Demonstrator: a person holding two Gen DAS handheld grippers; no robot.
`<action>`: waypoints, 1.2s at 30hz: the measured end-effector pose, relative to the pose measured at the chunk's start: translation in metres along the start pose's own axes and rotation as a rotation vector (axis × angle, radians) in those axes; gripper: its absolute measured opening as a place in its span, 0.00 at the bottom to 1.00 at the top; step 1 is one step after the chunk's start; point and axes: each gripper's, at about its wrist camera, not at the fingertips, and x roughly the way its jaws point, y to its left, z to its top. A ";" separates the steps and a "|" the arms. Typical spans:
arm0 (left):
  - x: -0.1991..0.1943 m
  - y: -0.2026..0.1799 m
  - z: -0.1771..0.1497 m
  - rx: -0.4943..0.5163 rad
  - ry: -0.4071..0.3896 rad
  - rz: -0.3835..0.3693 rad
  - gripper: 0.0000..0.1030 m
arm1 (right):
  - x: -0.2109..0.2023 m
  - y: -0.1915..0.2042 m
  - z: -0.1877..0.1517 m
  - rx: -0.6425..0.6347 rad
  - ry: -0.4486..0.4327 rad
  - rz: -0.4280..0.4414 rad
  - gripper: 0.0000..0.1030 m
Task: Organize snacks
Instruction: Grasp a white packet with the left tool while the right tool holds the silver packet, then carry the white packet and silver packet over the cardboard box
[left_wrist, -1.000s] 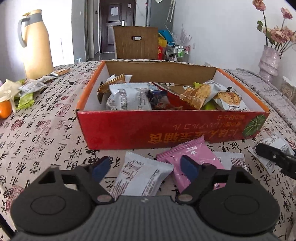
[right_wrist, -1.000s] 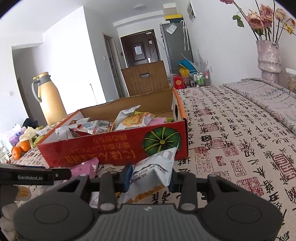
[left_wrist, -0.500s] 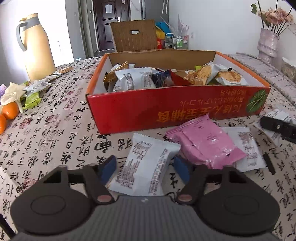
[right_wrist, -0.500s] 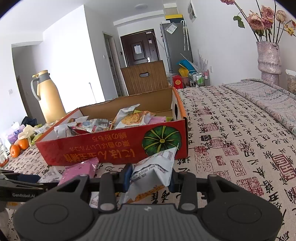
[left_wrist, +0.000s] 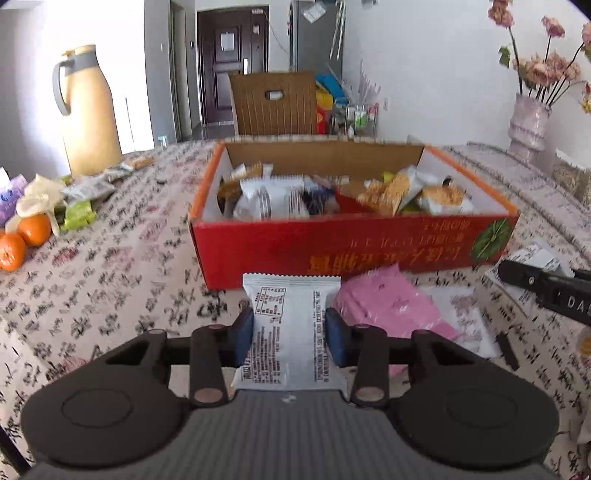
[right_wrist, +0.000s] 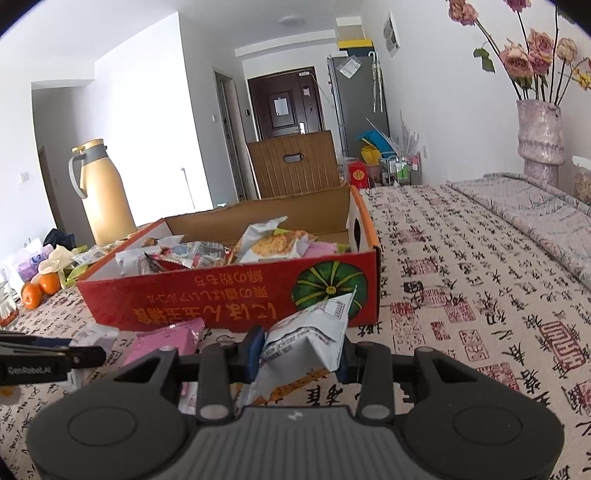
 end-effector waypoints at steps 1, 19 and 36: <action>-0.004 0.000 0.003 -0.002 -0.014 -0.003 0.40 | -0.003 0.001 0.002 -0.003 -0.009 0.002 0.36; -0.016 -0.021 0.074 0.006 -0.199 -0.012 0.40 | -0.001 0.031 0.069 -0.099 -0.152 0.031 0.36; 0.046 -0.010 0.110 -0.078 -0.221 0.031 0.40 | 0.067 0.036 0.106 -0.116 -0.187 -0.001 0.36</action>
